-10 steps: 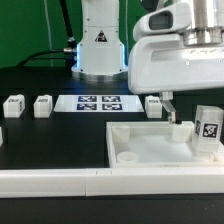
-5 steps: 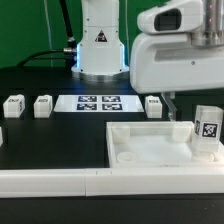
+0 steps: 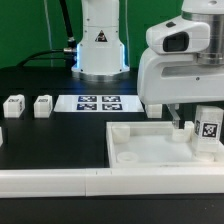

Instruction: Assemble square table

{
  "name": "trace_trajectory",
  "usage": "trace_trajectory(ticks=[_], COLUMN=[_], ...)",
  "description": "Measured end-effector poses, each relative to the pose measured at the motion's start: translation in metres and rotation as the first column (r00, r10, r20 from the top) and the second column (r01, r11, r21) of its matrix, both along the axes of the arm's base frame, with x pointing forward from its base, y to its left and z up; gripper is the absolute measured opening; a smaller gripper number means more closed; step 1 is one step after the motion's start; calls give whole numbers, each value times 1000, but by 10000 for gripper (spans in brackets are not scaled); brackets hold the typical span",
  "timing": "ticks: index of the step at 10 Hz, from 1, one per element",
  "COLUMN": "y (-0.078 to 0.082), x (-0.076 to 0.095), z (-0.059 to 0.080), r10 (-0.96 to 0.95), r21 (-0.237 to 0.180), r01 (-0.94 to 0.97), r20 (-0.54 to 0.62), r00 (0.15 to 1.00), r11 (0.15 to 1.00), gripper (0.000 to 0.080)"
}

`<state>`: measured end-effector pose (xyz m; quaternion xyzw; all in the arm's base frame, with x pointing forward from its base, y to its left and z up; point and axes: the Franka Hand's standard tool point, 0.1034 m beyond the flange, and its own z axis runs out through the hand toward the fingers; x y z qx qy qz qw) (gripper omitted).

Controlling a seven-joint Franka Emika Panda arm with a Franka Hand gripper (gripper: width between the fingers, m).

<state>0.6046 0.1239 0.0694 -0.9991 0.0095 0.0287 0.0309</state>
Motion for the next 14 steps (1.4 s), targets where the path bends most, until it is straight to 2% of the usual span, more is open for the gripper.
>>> trace_trajectory(ticks=[1, 2, 3, 4, 6, 8, 9, 11, 12, 13, 14], y=[0, 0, 0, -1, 1, 0, 1, 4, 5, 4, 2], x=[0, 0, 0, 0, 0, 3, 4, 6, 8, 12, 16], z=[0, 0, 0, 0, 0, -1, -1, -2, -2, -2, -2], r10=[-11, -11, -62, -152, -257, -435, -564, -701, -812, -886, -923], r21=[-1, -1, -1, -8, -14, -22, -27, -39, -34, -4, 28], r01=[11, 11, 62, 152, 257, 435, 563, 700, 811, 888, 926], r20=[-1, -1, -4, -9, -15, -13, -20, -24, -43, -63, -75], r00=[1000, 1000, 998, 988, 966, 900, 826, 713, 582, 459, 378], r11=[1000, 1000, 998, 988, 966, 900, 826, 713, 584, 460, 377], gripper=[619, 439, 439, 289, 290, 290, 290, 290, 290, 290, 290])
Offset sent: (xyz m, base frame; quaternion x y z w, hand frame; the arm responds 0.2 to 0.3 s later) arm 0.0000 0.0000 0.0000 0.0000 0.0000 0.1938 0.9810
